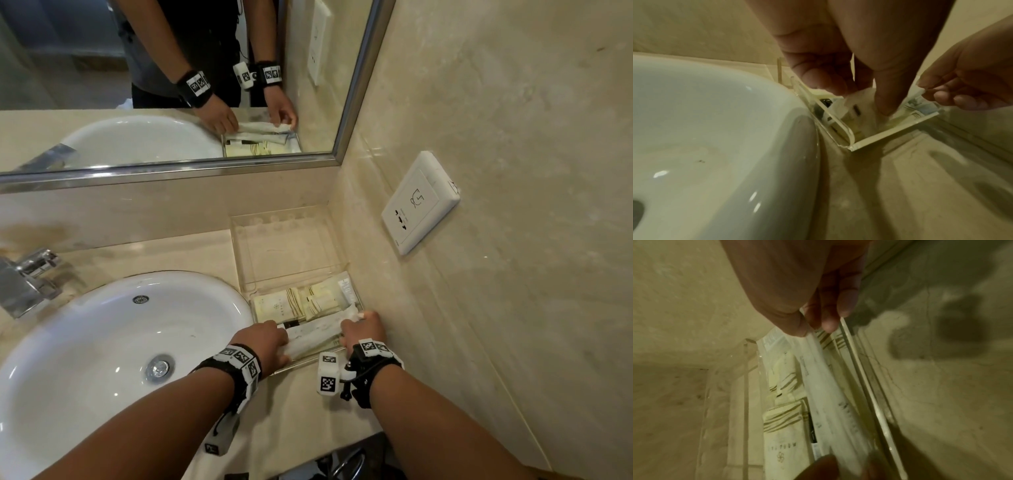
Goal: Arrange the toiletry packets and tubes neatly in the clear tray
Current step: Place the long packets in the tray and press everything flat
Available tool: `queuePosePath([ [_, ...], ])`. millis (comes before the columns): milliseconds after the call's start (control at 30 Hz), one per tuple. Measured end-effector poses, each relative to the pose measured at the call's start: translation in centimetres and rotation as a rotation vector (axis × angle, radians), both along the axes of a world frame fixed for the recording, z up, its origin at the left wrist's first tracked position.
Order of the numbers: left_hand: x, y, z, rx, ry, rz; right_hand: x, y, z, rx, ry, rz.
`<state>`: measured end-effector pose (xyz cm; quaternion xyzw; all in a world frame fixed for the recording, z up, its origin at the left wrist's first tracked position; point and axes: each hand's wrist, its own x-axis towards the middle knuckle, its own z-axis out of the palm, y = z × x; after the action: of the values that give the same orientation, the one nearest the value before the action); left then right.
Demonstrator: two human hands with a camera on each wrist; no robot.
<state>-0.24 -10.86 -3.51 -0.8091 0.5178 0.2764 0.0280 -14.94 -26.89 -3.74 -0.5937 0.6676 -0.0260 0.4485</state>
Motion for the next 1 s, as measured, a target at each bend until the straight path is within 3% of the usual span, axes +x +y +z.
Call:
queuePosePath([
  [167,0.0,0.0,-0.7,-0.2,-0.117,-0.042,-0.6,1.0,1.5,-0.101,0.118,0.16],
  [367,-0.3,-1.6,-1.6,-0.161,-0.139,-0.051,-0.6,1.4,1.1,-0.529,0.306,0.776],
  [467,-0.5,-2.2,-2.4,-0.164,-0.169,-0.019,0.1,1.1,0.6,-0.528,0.349,0.951],
  [1000,-1.0,-3.2,-6.5,-0.185,-0.087,-0.006,2.4,-1.4,-4.3,-0.605,0.421,1.135],
])
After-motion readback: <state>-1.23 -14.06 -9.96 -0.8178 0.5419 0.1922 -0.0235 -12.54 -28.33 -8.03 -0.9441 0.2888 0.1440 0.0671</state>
